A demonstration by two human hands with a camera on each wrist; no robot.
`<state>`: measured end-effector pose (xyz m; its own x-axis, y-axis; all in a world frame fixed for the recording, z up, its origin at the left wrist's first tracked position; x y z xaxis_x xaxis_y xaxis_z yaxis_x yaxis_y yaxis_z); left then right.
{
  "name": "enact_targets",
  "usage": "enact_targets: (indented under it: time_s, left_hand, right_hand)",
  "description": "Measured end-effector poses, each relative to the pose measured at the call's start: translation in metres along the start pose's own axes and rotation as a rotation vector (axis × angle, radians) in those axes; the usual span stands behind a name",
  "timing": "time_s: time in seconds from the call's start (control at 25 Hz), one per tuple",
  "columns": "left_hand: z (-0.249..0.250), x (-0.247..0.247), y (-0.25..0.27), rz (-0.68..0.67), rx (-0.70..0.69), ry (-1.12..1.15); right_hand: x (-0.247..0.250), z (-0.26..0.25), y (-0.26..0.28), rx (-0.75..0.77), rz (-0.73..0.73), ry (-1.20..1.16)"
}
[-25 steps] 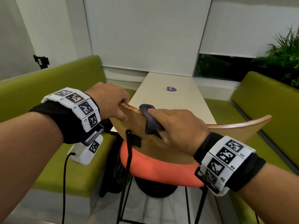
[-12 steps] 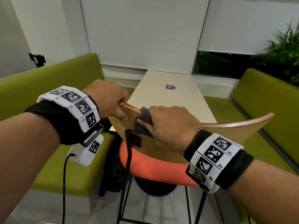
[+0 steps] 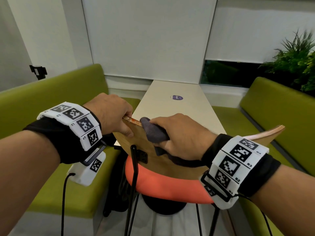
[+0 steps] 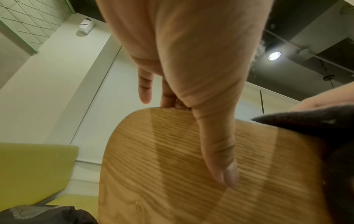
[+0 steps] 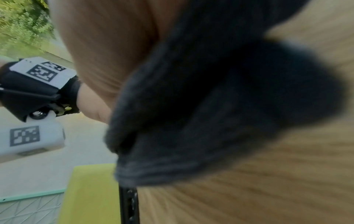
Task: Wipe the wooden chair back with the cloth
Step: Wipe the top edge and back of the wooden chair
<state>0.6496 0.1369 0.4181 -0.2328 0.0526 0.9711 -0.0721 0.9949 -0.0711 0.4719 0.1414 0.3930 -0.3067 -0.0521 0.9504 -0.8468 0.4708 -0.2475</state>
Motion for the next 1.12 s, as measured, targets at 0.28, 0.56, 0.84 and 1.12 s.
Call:
enact_targets:
  time_s: [0.28, 0.56, 0.84, 1.12]
  left_hand:
    - [-0.024, -0.011, -0.002, 0.039, 0.059, 0.183]
    - [-0.037, -0.018, -0.003, 0.109, 0.095, 0.290]
    - [-0.044, -0.021, -0.005, 0.127, 0.098, 0.338]
    - [-0.058, -0.028, -0.005, 0.154, 0.114, 0.420]
  right_hand:
    - [-0.017, -0.008, -0.008, -0.214, -0.017, 0.325]
    - [-0.014, -0.020, -0.024, -0.086, -0.035, 0.075]
    - [-0.021, -0.025, -0.019, -0.065, 0.096, 0.150]
    - [-0.015, -0.025, -0.056, -0.205, -0.184, 0.208]
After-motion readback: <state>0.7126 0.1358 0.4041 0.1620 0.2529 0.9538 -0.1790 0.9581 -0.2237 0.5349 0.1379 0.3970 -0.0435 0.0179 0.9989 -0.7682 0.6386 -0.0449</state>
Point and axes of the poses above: each hand's wrist, its own y-axis away from the middle knuckle, its own x-axis out of the back of the hand, z = x × y, the point moved 3 cm from there along -y, towards the middle knuckle, and after that the axes turned 10 degrees about x, right-handed, at the moved point
